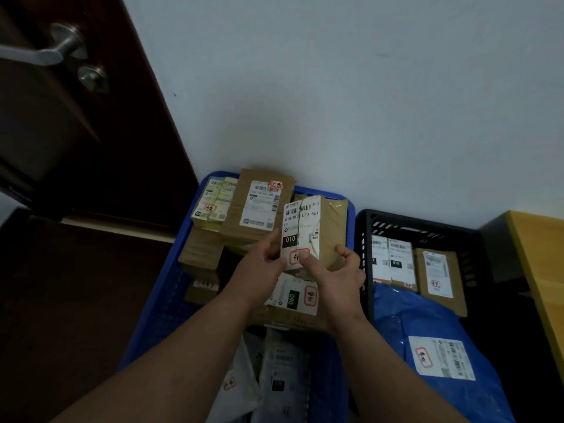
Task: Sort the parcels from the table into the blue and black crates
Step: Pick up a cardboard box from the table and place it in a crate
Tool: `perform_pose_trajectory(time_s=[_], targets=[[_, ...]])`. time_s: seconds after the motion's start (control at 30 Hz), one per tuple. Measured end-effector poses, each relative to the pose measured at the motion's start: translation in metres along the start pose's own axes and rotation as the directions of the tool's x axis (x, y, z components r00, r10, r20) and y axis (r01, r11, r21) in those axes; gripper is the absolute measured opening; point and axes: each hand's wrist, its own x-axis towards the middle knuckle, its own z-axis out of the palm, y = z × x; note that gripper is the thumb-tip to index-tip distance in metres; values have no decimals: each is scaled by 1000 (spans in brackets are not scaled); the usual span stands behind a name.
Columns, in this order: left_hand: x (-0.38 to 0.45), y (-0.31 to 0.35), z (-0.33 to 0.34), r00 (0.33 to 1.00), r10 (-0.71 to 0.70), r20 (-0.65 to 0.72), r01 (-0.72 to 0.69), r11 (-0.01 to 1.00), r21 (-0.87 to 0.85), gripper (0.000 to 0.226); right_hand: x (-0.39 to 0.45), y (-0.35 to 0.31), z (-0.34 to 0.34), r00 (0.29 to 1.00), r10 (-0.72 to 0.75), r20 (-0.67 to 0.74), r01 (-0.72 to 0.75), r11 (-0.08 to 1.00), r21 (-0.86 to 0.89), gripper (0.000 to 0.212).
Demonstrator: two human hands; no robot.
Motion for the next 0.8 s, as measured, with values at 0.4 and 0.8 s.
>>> perform_pose_trajectory(time_s=[0.4, 0.8], targets=[[41, 8, 29, 989, -128, -75, 140, 970, 198, 42, 56, -1, -1, 976, -165, 139, 207, 899, -387, 60], [11, 0, 58, 950, -6, -312, 88, 964, 250, 46, 33, 9, -54, 966, -185, 183, 209, 970, -124, 39]])
